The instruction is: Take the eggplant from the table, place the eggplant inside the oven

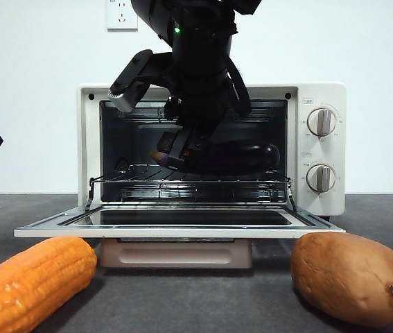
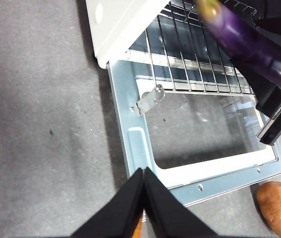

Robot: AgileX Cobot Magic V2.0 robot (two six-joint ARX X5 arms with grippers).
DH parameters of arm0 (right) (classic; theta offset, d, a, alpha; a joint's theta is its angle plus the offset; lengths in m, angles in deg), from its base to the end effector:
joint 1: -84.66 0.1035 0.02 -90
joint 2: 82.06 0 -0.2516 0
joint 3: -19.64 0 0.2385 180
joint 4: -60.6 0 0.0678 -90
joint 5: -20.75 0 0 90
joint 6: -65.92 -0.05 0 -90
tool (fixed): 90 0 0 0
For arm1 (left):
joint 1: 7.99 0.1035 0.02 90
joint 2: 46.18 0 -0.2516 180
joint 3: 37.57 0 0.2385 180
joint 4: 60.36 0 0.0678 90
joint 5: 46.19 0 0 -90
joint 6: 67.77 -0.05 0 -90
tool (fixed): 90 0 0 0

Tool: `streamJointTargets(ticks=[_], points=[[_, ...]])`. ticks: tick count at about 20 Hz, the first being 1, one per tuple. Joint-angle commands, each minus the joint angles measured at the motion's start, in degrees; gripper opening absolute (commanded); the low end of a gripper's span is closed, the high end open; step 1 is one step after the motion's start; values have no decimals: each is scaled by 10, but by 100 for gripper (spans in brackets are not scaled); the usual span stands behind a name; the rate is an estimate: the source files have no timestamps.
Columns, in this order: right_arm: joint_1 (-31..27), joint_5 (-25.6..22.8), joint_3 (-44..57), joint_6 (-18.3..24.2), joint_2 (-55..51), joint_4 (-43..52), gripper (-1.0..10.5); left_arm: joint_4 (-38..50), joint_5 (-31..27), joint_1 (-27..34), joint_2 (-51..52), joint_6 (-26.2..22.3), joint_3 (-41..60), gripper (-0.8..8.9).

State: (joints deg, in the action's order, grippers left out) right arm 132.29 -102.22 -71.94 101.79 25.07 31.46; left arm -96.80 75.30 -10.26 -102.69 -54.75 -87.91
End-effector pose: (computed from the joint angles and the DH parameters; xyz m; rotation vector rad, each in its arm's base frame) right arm 0.2909 0.2786 0.2028 -1.1090 0.5143 0.4328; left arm 0.1984 -0.0340 0.2129 -0.4011 0.7932 -0.4779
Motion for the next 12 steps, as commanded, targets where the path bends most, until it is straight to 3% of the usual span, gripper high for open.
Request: streamJointTargets(ticks=[1, 6, 12], points=[[7, 0, -13, -28, 11, -3, 280, 8, 2, 1, -4, -3, -3, 4], [25, 21, -14, -39, 6, -9, 279, 29, 2, 1, -32, -3, -3, 4], [71, 34, -14, -81, -50, -24, 279, 88, 2, 0, -153, -3, -3, 4]])
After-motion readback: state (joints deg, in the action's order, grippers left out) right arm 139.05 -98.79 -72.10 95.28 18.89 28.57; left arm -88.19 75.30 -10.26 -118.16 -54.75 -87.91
